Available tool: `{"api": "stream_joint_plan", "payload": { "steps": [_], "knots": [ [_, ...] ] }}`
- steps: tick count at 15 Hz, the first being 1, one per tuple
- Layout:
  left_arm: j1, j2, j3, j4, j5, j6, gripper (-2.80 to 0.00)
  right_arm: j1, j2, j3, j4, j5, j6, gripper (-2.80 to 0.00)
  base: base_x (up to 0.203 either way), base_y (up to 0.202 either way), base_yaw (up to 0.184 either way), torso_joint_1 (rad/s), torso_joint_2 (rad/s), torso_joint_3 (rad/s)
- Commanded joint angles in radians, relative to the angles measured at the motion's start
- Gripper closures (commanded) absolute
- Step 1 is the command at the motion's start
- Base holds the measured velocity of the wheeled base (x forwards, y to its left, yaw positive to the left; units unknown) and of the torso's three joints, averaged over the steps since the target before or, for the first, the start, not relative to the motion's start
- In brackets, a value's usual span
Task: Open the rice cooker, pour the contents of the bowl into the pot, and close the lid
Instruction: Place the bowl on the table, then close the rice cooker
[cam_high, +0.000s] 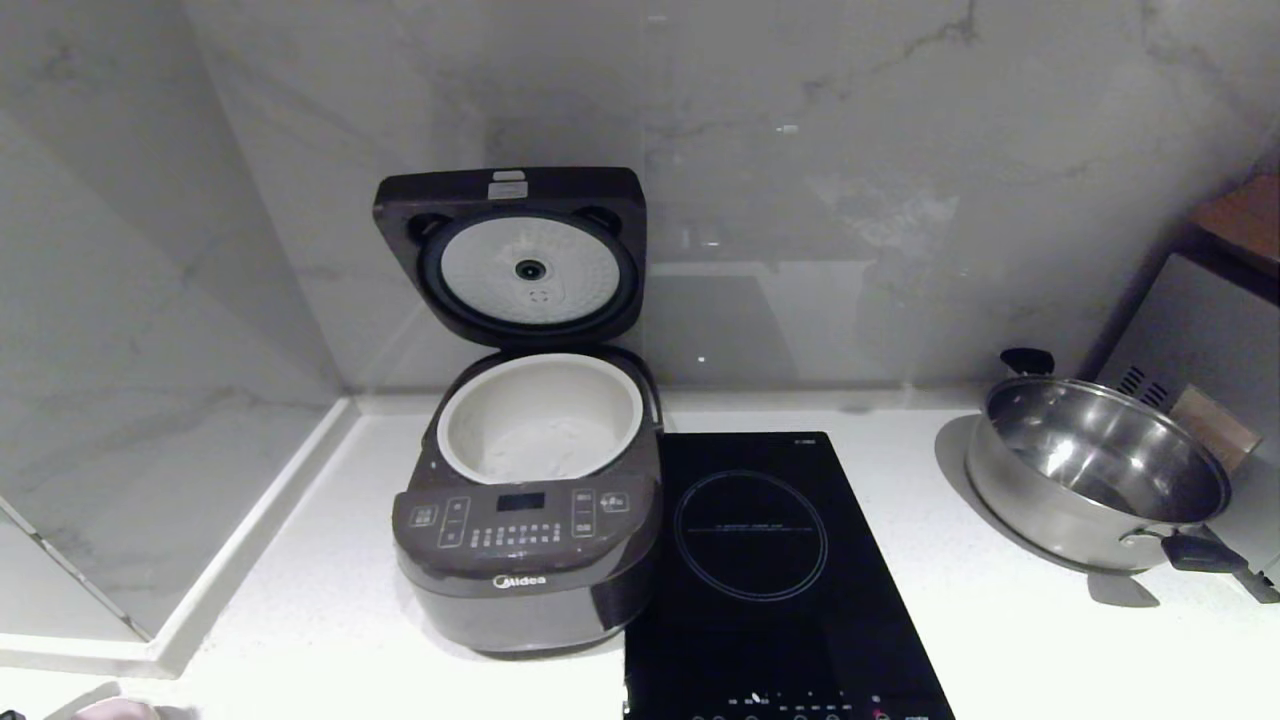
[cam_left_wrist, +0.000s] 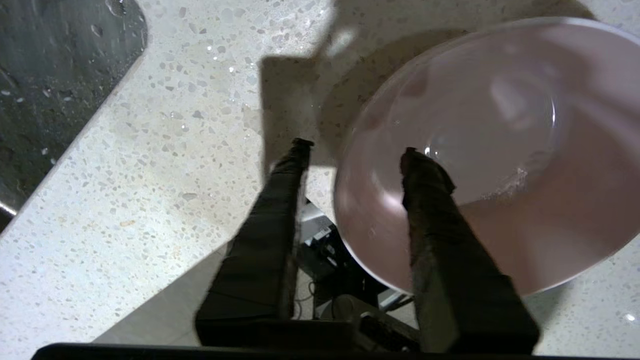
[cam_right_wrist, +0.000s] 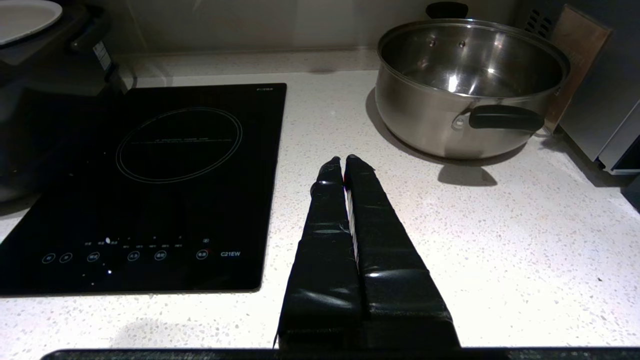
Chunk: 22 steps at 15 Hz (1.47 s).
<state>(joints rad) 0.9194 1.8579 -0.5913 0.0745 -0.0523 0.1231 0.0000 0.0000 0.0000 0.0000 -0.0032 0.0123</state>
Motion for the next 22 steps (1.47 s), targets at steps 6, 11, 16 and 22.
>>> {"api": "stream_joint_plan", "payload": {
  "steps": [6,11,16,22],
  "knots": [
    [-0.023,-0.165,-0.06,0.039,-0.02,0.001,-2.8,0.0,0.0,0.0,0.0,0.0,0.0,0.0,0.0,0.0,0.0,0.0,0.0,0.0],
    [-0.258,-0.406,-0.11,0.318,-0.099,-0.001,-2.8,0.0,0.0,0.0,0.0,0.0,0.0,0.0,0.0,0.0,0.0,0.0,0.0,0.0],
    [-0.677,-0.538,-0.164,0.5,-0.106,-0.028,-2.8,0.0,0.0,0.0,0.0,0.0,0.0,0.0,0.0,0.0,0.0,0.0,0.0,0.0],
    [-1.079,-0.505,-0.471,0.503,-0.142,-0.215,-2.8,0.0,0.0,0.0,0.0,0.0,0.0,0.0,0.0,0.0,0.0,0.0,0.0,0.0]
  ]
}}
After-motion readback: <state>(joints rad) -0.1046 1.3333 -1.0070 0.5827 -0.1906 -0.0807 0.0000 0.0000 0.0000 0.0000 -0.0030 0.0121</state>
